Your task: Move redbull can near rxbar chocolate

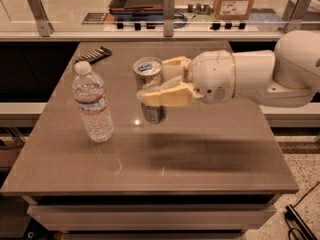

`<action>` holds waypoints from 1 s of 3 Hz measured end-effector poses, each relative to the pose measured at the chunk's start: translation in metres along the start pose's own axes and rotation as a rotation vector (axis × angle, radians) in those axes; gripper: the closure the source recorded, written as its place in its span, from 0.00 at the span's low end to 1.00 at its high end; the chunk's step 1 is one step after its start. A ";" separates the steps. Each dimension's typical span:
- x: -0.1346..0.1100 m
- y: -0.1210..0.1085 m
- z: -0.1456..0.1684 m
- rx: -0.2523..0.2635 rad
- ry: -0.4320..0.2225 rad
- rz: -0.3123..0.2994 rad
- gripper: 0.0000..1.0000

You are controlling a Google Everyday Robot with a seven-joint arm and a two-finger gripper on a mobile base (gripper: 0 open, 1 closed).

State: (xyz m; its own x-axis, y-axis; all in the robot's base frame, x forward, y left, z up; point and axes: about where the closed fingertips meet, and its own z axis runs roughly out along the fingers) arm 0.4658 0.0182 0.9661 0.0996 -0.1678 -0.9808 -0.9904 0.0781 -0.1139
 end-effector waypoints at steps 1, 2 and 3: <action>-0.014 -0.035 -0.013 0.074 -0.014 -0.029 1.00; -0.027 -0.072 -0.009 0.143 -0.007 -0.078 1.00; -0.030 -0.104 0.010 0.198 -0.004 -0.115 1.00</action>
Offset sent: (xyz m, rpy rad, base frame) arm 0.1212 -0.0063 0.0548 0.0013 -0.1799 -0.2227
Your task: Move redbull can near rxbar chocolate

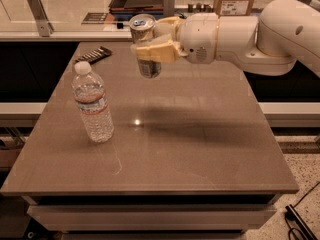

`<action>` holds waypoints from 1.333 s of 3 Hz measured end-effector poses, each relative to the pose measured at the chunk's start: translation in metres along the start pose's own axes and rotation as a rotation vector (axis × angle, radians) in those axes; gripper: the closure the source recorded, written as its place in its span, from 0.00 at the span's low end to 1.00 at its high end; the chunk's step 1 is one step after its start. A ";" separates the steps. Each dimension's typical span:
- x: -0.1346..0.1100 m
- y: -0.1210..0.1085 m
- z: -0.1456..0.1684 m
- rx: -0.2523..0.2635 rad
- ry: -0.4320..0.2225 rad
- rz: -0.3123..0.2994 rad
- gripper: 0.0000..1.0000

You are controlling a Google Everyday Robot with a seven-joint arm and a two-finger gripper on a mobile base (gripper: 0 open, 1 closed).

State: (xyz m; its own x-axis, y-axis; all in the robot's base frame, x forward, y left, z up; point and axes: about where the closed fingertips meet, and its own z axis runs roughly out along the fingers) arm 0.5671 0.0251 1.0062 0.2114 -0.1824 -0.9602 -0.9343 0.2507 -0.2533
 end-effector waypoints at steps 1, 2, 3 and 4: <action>0.005 -0.018 0.032 0.006 -0.011 -0.006 1.00; 0.014 -0.036 0.065 -0.001 -0.016 0.015 1.00; 0.022 -0.055 0.092 -0.026 -0.028 0.060 1.00; 0.026 -0.074 0.116 -0.054 -0.026 0.098 1.00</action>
Offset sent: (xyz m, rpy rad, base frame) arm 0.0946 0.0812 -0.0252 0.0317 0.0495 0.0061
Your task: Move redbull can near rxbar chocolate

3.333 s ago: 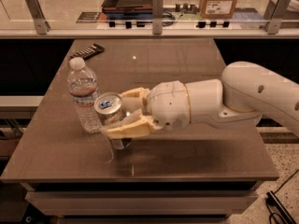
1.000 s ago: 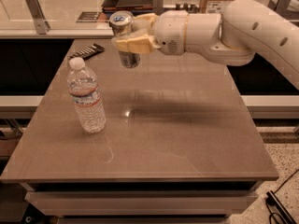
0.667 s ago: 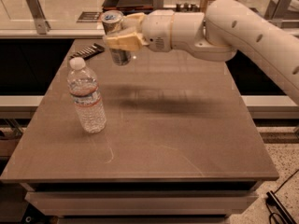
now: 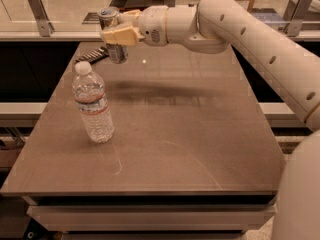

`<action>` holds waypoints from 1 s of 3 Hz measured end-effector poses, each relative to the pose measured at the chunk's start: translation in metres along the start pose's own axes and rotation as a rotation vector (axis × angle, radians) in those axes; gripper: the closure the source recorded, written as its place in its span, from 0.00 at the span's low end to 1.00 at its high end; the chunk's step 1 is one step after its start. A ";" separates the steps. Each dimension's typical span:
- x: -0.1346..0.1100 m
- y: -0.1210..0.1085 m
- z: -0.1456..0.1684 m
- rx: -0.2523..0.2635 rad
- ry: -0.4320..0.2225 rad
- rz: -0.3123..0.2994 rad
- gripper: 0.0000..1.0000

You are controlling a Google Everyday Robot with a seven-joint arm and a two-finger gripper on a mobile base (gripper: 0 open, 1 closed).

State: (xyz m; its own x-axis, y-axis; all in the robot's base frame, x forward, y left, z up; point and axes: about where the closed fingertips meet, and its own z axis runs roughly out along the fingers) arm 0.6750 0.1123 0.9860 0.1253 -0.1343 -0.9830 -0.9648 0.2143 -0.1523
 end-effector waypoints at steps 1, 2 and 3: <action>0.010 -0.017 0.024 -0.015 0.000 0.039 1.00; 0.024 -0.028 0.044 0.004 -0.015 0.048 1.00; 0.038 -0.033 0.061 0.031 -0.020 0.039 1.00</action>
Offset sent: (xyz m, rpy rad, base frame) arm 0.0625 0.0449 -0.0405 0.0502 0.0301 -0.0465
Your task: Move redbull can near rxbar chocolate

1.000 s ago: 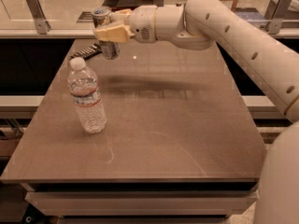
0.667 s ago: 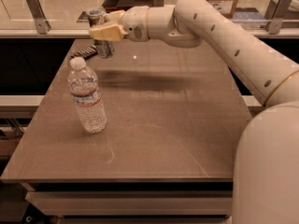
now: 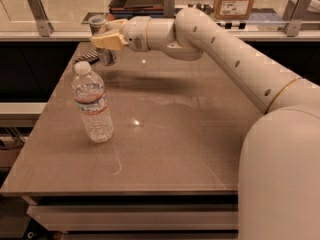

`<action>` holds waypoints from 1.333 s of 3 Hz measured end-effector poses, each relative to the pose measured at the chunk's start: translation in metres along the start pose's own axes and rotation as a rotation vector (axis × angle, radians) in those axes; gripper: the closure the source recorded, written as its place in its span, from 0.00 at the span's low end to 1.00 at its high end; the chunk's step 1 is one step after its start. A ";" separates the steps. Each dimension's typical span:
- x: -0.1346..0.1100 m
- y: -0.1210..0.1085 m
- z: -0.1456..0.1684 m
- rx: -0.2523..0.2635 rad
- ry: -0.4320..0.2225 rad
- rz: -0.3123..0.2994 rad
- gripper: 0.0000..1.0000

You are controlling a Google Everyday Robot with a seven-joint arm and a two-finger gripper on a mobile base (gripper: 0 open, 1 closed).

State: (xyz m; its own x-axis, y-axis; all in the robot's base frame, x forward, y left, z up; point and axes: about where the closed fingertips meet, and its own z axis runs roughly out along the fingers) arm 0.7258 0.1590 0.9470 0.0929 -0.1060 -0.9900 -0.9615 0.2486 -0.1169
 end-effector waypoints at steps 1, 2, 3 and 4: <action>0.011 -0.008 0.013 0.026 0.007 -0.022 1.00; 0.023 -0.018 0.017 0.059 0.026 -0.032 1.00; 0.034 -0.025 0.018 0.077 0.036 -0.026 1.00; 0.046 -0.030 0.019 0.085 0.030 -0.007 1.00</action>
Offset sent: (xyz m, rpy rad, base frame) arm 0.0390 0.0010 -0.0345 -0.0527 -0.0418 -0.1117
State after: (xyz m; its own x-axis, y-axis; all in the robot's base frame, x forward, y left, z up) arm 0.7643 0.1651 0.9037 0.0907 -0.1364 -0.9865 -0.9354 0.3283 -0.1314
